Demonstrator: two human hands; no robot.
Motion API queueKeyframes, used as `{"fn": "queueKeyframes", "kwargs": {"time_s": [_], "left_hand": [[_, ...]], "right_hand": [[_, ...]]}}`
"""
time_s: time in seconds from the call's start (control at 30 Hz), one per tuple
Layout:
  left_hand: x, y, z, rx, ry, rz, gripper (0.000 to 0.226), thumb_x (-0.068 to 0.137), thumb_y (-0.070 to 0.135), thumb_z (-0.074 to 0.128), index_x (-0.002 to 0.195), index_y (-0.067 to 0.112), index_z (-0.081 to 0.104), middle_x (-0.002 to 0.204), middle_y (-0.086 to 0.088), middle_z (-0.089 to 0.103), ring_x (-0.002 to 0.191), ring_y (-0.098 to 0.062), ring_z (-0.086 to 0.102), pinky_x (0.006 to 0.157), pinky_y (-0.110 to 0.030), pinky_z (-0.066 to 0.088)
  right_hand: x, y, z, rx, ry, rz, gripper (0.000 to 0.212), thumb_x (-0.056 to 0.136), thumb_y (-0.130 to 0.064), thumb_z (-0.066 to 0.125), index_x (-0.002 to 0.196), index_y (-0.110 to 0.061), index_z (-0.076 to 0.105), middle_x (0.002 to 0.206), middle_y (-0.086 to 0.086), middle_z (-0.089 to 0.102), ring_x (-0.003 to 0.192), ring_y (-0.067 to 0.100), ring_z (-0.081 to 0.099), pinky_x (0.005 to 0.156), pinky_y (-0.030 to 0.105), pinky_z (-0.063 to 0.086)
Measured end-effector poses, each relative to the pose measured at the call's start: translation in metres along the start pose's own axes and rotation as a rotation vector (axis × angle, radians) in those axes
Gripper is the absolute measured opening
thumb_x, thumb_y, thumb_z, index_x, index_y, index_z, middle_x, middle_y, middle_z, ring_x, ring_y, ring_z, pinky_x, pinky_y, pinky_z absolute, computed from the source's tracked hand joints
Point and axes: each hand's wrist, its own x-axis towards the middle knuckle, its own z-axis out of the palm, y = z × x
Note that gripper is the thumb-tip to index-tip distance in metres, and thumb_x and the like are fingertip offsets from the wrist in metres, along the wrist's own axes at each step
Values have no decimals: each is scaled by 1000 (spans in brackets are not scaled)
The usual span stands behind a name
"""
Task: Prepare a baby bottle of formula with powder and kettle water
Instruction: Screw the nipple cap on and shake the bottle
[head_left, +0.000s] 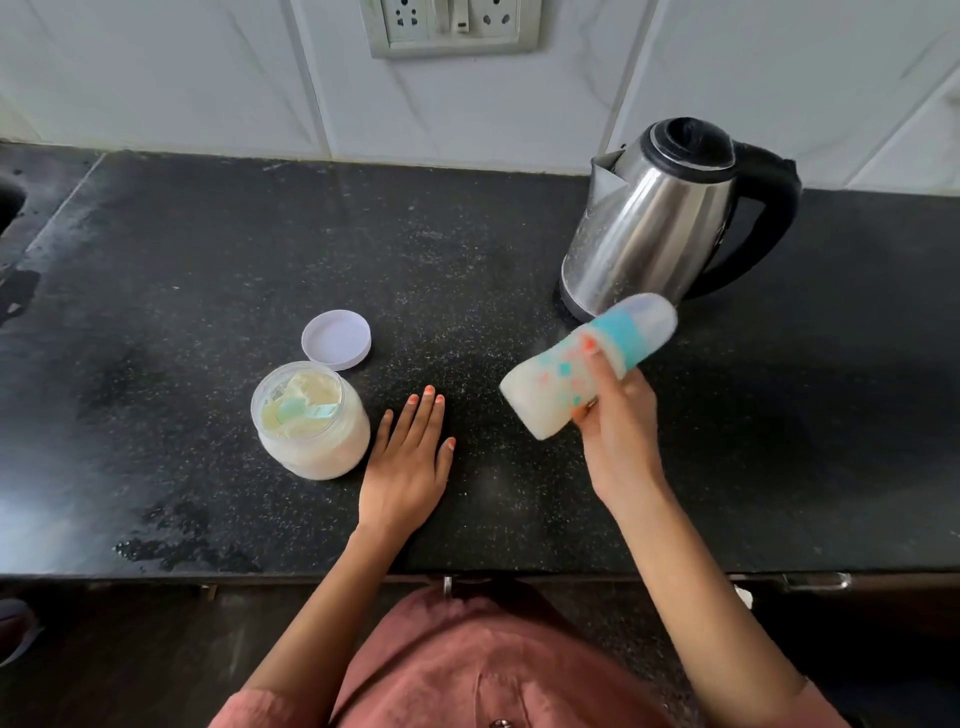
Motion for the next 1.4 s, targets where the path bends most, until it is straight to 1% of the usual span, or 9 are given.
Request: {"fn": "queueKeyframes", "kwargs": {"time_s": [0.1,0.27,0.47,0.6,0.77,0.97,1.13,1.27,1.4], "left_hand": [[-1,-1,0,3,0,17,55,94,36,25,137,7,42,144,-8,40,132,-25,39,106,-45,20],[0,0,0,14,2,10,54,94,35,25,137,7,43,144,-7,40,132,-24,39,107,-45,19],[-1,-1,1,-3,-8,11,56,94,37,23,139,8,38,146,-6,36,135,-23,33,108,-45,13],[0,-1,0,6,-8,8,55,94,36,23,139,8,39,146,-6,37,134,-23,35,108,-44,16],[-1,-1,0,-16,-28,8,59,93,39,18,142,10,34,149,-4,30,137,-20,27,111,-40,11],[0,1,-3,8,-8,10,55,94,35,26,136,6,44,143,-8,42,130,-25,41,106,-46,21],[0,0,-2,1,-11,13,55,93,36,25,137,7,42,144,-7,40,132,-25,38,107,-45,19],[-1,0,-1,5,-12,3,55,94,36,24,138,7,41,145,-6,39,133,-23,37,108,-43,18],[0,0,-1,-3,-25,4,57,94,38,21,140,9,37,147,-5,34,136,-22,32,109,-41,15]], "right_hand": [[-10,7,1,-295,-156,3,31,62,-24,69,92,-21,63,86,-6,69,83,8,67,76,29,54],[2,0,3,96,40,5,15,79,-22,62,94,-20,62,87,-5,68,79,5,66,64,22,55],[-8,7,2,-345,-202,17,25,64,-22,70,88,-21,65,81,-6,71,80,8,67,73,28,54],[8,-5,2,104,46,8,20,78,-27,62,97,-19,61,91,-4,68,80,5,66,64,22,54],[-9,9,2,-378,-183,31,18,70,-17,70,87,-21,65,82,-5,71,83,13,66,75,31,55],[4,0,5,-24,38,-17,12,80,-21,63,91,-24,61,88,-7,67,80,5,66,71,23,56],[-7,5,5,-398,-228,-73,23,69,-7,72,87,-20,65,78,-9,71,77,4,67,67,19,54],[7,-2,3,-58,24,-82,29,69,-27,68,97,-21,63,93,-6,68,86,6,67,74,24,56],[2,5,3,-321,-110,-88,23,76,-8,68,93,-21,62,88,-6,68,82,4,66,72,22,54]]}}
